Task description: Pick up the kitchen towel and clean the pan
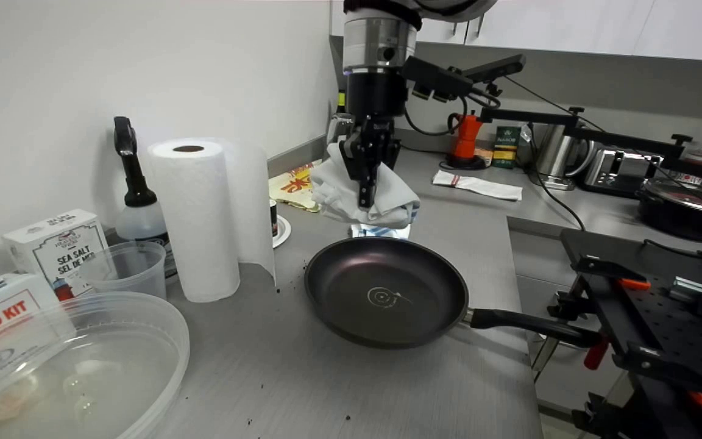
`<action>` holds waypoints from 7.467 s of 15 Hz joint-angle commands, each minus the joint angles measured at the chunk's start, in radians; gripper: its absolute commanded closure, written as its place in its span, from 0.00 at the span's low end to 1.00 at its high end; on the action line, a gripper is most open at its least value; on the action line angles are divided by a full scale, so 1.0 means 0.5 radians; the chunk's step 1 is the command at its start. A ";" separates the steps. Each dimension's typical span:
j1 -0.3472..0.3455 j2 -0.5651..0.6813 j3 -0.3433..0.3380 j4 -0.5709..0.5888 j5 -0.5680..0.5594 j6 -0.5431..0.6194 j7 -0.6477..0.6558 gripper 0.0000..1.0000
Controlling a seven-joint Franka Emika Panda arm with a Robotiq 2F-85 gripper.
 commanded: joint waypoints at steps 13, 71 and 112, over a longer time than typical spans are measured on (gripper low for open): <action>-0.023 0.424 0.022 0.002 0.101 0.374 0.002 0.96; 0.117 1.122 -0.218 0.323 -0.051 0.711 0.140 0.96; 0.857 0.016 -0.577 -0.287 -0.831 0.523 0.764 0.96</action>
